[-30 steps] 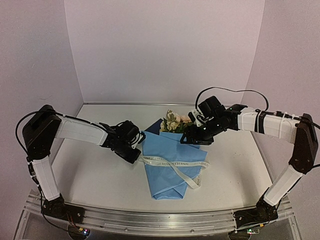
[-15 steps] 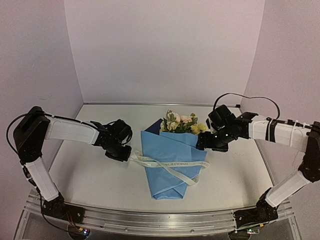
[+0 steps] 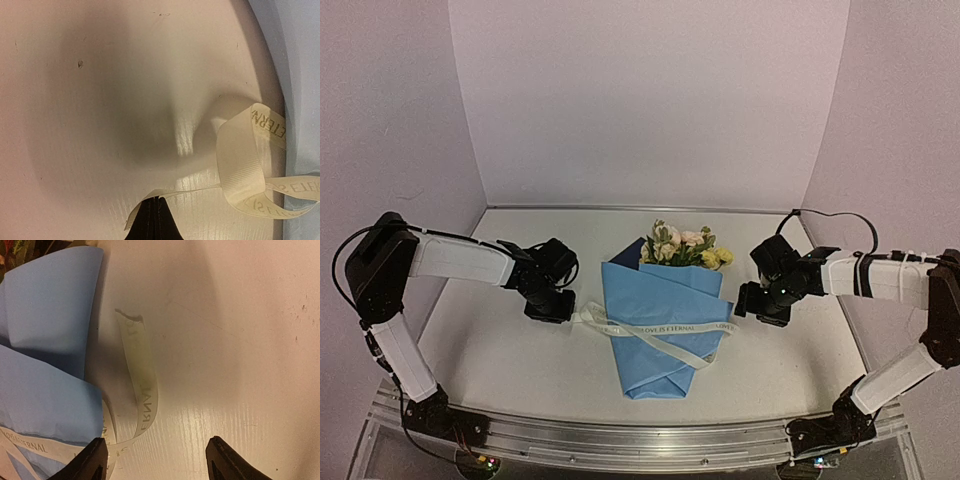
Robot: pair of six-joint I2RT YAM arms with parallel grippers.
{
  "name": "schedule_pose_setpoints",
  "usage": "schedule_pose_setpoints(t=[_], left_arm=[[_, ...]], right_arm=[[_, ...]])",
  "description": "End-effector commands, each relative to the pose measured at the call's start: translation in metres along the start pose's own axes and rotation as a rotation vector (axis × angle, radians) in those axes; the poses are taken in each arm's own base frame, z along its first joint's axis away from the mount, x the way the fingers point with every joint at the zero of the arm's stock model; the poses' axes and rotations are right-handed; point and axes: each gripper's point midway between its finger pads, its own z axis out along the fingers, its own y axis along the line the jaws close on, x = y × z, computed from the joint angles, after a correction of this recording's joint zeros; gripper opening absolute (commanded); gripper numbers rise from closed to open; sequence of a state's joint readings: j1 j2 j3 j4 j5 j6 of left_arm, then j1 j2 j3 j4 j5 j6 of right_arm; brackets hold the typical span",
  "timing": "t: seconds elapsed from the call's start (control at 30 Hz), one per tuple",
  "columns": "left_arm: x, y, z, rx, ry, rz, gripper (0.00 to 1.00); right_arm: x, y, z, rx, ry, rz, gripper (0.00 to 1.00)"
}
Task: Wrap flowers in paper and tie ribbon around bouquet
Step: Cross the ribbon over the folded bouquet.
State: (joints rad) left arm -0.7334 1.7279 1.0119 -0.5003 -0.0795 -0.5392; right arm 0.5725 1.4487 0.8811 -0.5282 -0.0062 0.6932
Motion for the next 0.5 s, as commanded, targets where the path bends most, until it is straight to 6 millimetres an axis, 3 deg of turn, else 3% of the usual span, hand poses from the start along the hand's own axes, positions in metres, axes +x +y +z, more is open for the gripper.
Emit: schedule_pose_setpoints(t=[0.0,0.2,0.47], left_arm=[[0.002,0.000,-0.006,0.020,0.011,-0.021,0.00],[0.001,-0.007,-0.006,0.051,0.017,-0.012,0.00],[-0.002,-0.011,-0.009,0.073,0.013,0.003,0.00]], right_arm=[[0.003,-0.003,0.002,-0.036,-0.029,0.118,0.70],[0.019,-0.018,0.023,-0.021,-0.023,0.355,0.73],[0.013,-0.033,0.036,-0.037,-0.090,0.612,0.76]])
